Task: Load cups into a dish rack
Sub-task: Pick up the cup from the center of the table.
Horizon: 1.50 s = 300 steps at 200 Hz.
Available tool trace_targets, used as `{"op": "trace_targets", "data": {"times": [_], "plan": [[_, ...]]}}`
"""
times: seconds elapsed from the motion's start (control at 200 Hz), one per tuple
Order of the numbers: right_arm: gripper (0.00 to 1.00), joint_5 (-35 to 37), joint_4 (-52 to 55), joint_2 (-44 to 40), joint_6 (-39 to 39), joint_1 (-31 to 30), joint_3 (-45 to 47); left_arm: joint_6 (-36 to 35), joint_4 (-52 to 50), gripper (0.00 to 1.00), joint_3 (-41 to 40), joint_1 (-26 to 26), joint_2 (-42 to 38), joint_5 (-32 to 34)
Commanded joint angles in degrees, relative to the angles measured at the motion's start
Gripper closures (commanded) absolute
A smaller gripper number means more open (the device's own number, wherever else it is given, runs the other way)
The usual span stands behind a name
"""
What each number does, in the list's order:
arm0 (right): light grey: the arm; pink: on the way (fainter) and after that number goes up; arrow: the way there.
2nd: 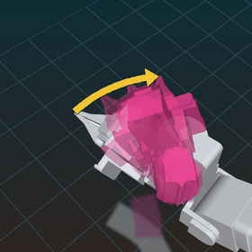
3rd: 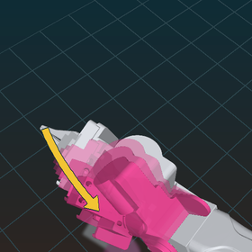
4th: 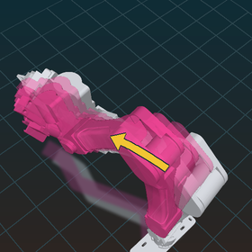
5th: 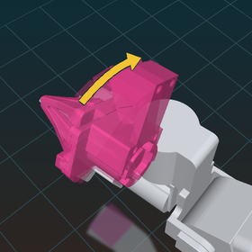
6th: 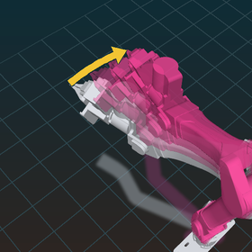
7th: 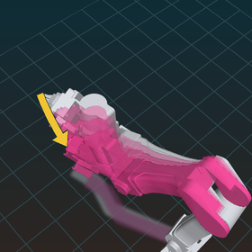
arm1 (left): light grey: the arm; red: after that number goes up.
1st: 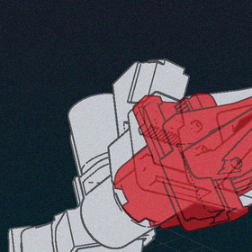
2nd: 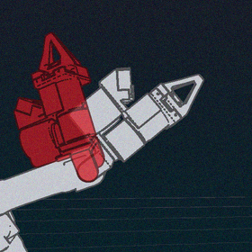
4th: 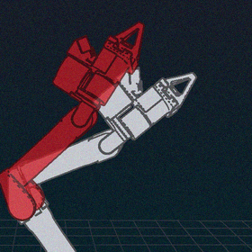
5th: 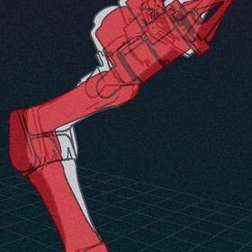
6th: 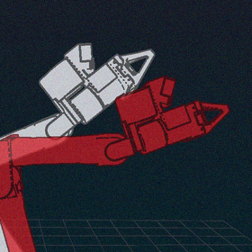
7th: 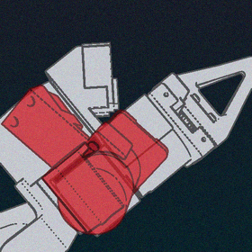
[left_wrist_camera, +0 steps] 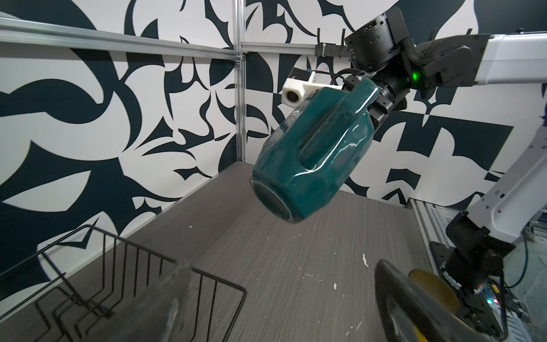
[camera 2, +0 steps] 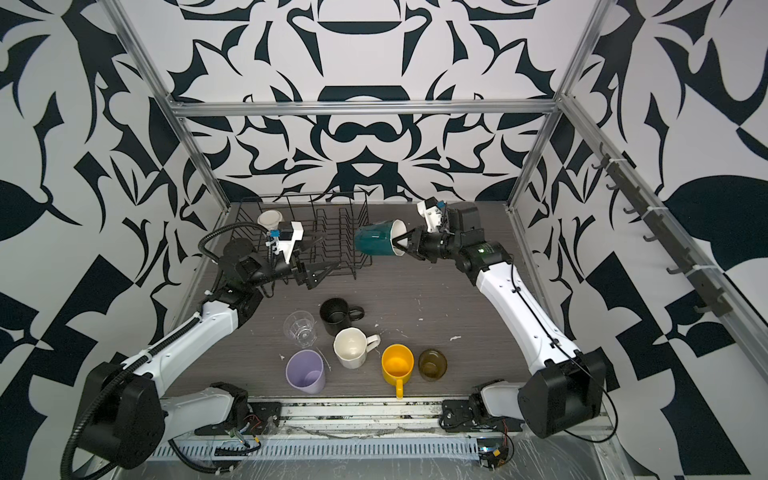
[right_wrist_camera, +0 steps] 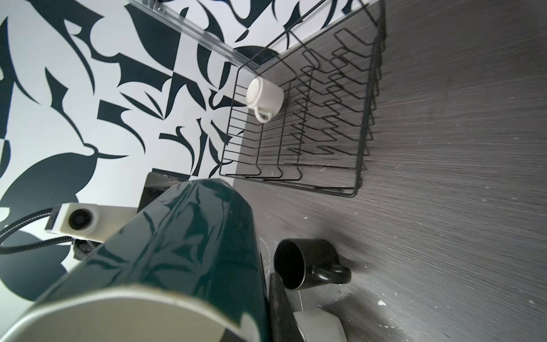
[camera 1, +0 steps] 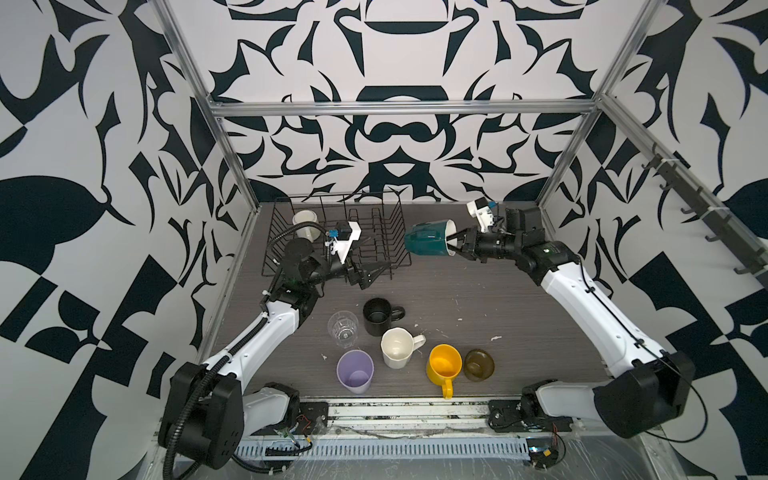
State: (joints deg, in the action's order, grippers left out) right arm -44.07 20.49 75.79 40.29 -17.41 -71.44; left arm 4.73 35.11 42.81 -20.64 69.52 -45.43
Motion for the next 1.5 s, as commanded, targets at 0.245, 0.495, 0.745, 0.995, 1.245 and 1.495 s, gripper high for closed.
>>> {"op": "trace_targets", "data": {"times": [0.245, 0.495, 0.745, 0.995, 1.245, 1.495], "plan": [[1.0, -8.9, -12.56, 0.89, 3.92, -5.51, -4.17, -0.41, 4.98, 0.01, 2.72, -1.87, 2.62, -1.76], [1.0, -12.08, -18.31, 1.9, 7.5, -6.58, -2.1, 3.87, 11.2, 0.01, 2.85, -2.51, 3.03, -4.36], [1.0, -13.82, -21.39, 2.84, 9.67, -7.79, -1.16, 5.32, 12.4, 0.01, 3.77, -3.68, 5.54, -7.15], [1.0, -15.16, -25.63, 3.84, 12.79, -8.17, 0.54, 7.11, 14.6, 0.01, 4.07, -4.41, 5.56, -8.96], [1.0, -14.82, -26.58, 3.2, 13.55, -7.6, 0.99, 8.89, 18.45, 0.01, 2.81, -4.34, 4.05, -9.3], [1.0, -15.53, -28.38, 3.93, 14.98, -7.59, 1.78, 10.62, 19.75, 0.01, 3.44, -4.42, 4.09, -10.57]]}}
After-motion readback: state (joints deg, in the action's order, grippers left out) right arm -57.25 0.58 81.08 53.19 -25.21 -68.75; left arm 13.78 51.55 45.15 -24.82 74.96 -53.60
